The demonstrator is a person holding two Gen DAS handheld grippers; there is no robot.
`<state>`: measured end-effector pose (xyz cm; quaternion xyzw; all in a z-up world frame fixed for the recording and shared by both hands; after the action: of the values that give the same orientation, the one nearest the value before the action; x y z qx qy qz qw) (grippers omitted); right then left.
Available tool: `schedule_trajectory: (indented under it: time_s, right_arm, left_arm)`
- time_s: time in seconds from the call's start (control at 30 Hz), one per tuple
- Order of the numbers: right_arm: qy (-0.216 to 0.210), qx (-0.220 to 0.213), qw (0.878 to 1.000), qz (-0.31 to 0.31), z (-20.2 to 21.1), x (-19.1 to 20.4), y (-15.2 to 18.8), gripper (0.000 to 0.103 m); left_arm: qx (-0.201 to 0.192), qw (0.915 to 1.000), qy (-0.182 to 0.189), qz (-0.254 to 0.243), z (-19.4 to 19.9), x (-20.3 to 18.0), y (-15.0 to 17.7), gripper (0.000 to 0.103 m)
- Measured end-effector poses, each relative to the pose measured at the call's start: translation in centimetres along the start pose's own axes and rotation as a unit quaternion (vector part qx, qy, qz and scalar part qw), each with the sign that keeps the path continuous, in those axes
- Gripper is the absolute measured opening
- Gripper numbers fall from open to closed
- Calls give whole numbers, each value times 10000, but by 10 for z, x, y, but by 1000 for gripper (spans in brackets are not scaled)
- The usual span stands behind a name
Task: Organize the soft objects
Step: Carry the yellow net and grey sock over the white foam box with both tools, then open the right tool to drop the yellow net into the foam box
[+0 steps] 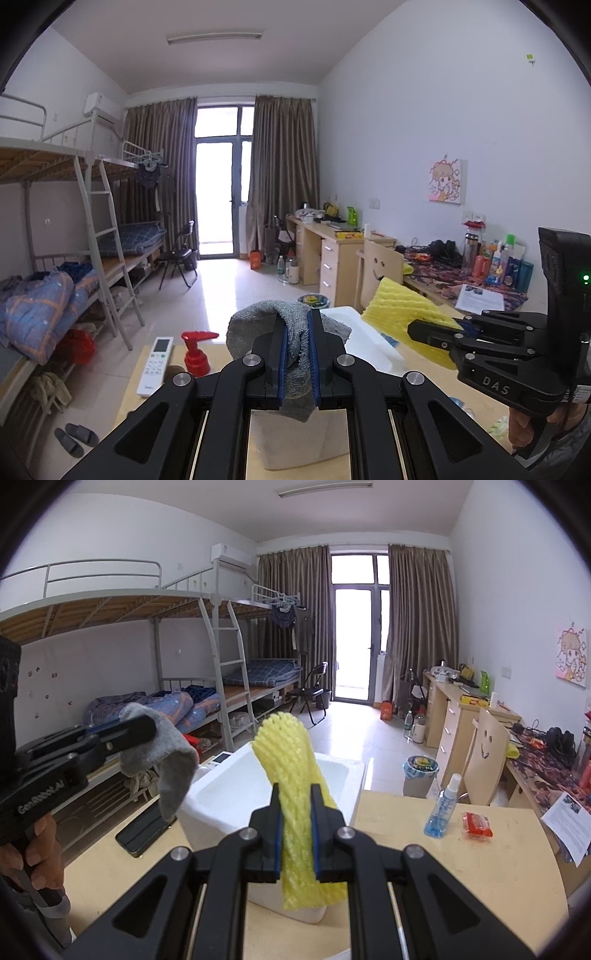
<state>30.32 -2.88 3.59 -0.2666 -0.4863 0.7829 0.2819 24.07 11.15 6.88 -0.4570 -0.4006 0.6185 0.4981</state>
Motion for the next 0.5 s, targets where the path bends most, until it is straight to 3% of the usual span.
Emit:
schedule_trajectory:
  time_s: [0.5]
  right_arm:
    - [-302, 247, 9992, -113, -42, -7, -2, 15]
  left_arm:
    - [129, 9996, -262, 7, -19, 7, 1, 10]
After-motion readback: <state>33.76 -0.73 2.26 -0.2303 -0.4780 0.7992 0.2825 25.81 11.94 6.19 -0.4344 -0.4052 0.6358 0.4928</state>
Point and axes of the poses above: each gripper's, at about its wrist camera, not at the fingertips, and z roughly against the way its jaws point, x to its left, y to its underside, the point moved 7 cm from there along -z, roughly the way its jaws point, and after that the axes turned 9 degrees about z, right-handed, at the moved point
